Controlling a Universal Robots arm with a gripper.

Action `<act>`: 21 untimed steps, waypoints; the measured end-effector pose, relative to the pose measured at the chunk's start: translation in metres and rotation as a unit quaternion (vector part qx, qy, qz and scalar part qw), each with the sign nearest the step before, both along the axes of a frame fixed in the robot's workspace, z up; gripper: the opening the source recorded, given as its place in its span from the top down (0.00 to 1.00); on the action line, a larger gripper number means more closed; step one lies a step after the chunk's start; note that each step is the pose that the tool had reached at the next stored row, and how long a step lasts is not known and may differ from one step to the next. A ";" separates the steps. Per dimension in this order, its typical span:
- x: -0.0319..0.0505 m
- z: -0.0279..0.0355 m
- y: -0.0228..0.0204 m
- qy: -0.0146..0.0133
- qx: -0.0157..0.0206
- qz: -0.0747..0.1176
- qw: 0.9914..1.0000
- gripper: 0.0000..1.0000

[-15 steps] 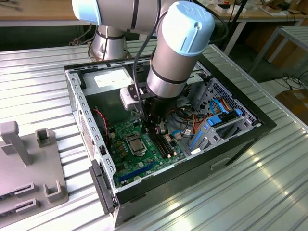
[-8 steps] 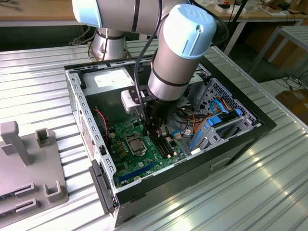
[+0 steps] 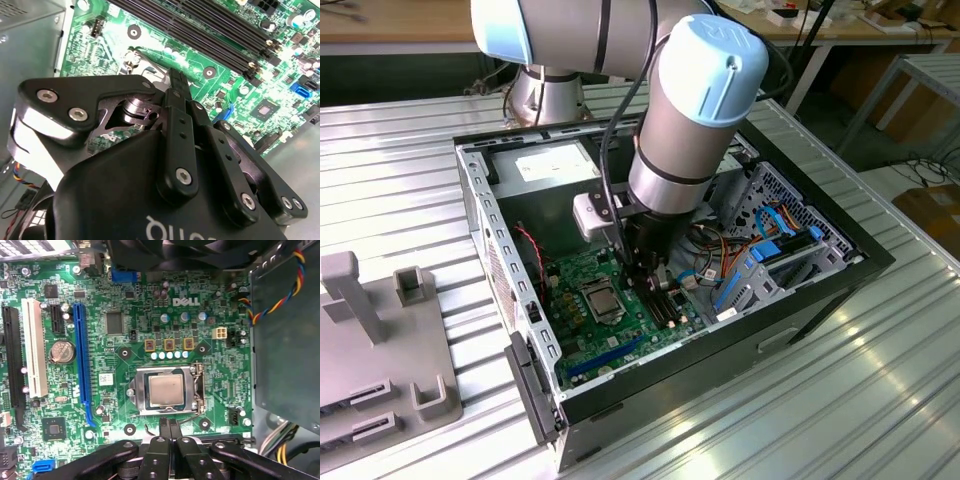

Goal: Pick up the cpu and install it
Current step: 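Install the first cpu locking lever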

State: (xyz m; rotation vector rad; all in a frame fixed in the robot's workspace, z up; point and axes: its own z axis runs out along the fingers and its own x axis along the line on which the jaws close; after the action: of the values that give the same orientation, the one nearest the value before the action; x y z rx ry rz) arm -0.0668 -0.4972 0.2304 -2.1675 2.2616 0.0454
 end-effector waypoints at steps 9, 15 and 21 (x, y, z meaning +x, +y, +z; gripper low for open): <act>-0.0001 -0.0068 -0.0023 0.000 -0.011 0.000 1.000 0.88; 0.0000 -0.0077 -0.0026 -0.002 -0.011 0.002 1.000 0.88; 0.0000 -0.0082 -0.0049 -0.004 -0.011 0.004 1.000 0.88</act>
State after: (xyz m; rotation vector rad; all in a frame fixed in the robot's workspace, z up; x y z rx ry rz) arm -0.0669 -0.5021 0.2223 -2.1828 2.2611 0.0136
